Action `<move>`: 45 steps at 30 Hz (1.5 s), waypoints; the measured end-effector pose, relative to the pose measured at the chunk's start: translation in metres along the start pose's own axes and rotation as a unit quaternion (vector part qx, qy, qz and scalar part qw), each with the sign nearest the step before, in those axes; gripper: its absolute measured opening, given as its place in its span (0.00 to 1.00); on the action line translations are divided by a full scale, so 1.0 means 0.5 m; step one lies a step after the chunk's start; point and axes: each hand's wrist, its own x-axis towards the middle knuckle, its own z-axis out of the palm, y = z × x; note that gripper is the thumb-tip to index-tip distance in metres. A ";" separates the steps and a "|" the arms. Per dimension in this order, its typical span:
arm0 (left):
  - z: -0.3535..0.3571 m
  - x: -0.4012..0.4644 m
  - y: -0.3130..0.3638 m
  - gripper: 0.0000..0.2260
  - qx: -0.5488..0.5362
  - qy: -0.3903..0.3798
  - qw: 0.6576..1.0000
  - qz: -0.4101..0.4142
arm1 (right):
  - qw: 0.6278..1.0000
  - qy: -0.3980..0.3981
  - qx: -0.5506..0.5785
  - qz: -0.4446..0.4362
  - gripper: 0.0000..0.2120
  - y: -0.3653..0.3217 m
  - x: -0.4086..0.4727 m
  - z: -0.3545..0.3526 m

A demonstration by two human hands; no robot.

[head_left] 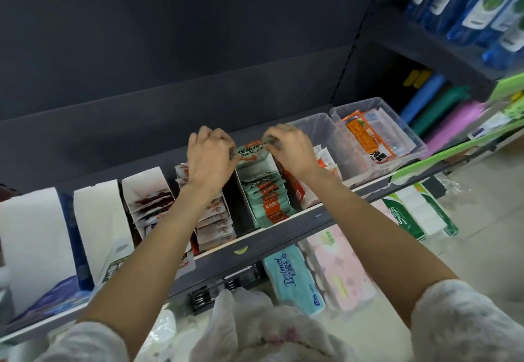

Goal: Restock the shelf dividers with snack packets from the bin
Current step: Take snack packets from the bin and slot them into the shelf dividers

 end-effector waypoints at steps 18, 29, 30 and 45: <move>-0.120 -0.298 0.014 0.09 -0.302 0.130 0.944 -0.035 | 0.980 0.180 -0.033 -0.075 0.09 -0.174 -0.257 -0.073; -0.160 -0.677 -0.183 0.14 -0.152 -0.155 0.941 -0.259 | 0.923 -0.313 -0.067 -0.214 0.12 -0.425 -0.391 0.114; -0.160 -0.712 -0.205 0.14 -0.149 -0.156 0.935 -0.282 | 0.917 -0.336 -0.055 -0.209 0.12 -0.451 -0.401 0.137; -0.125 -1.075 -0.700 0.26 -0.152 -0.110 0.768 -0.613 | 0.868 -0.464 0.136 -0.110 0.21 -0.944 -0.473 0.510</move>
